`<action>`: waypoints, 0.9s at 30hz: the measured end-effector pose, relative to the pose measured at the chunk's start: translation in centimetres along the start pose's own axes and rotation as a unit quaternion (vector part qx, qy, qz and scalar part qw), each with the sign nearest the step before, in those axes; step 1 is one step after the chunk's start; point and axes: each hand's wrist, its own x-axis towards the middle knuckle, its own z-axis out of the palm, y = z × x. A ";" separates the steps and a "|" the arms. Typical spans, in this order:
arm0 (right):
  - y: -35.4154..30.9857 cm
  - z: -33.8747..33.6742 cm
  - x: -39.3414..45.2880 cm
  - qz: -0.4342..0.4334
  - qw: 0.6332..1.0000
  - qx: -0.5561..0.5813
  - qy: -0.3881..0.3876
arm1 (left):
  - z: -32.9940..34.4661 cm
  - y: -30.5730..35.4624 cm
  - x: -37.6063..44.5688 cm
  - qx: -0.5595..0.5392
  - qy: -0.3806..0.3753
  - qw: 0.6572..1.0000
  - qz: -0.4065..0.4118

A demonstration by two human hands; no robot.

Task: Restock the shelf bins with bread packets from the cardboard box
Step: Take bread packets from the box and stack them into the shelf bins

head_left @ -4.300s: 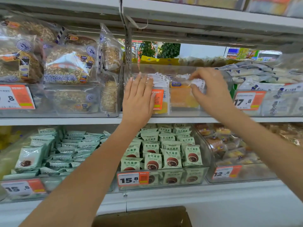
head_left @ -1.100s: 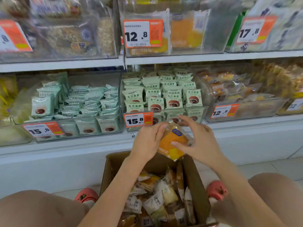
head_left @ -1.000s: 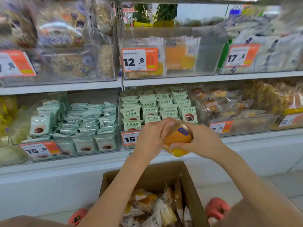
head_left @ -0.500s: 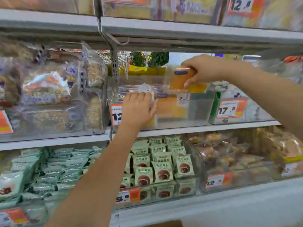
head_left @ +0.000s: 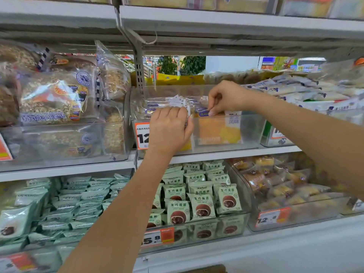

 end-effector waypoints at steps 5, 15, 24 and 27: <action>0.3 0.9 -0.1 -0.006 0.999 0.031 -0.009 | -0.4 0.1 0.2 -0.010 -0.028 1.000 -0.009; -2.6 3.0 -8.2 -0.048 0.949 0.063 0.305 | -3.6 1.4 -1.7 -0.140 -0.091 0.985 -0.043; -5.8 29.4 -26.8 0.139 0.979 0.145 0.045 | -13.3 5.3 -25.5 -0.291 -0.303 0.907 0.011; -5.1 38.0 -31.3 0.221 0.946 0.101 -0.213 | -16.6 5.2 -33.7 -0.269 -0.487 0.831 -0.019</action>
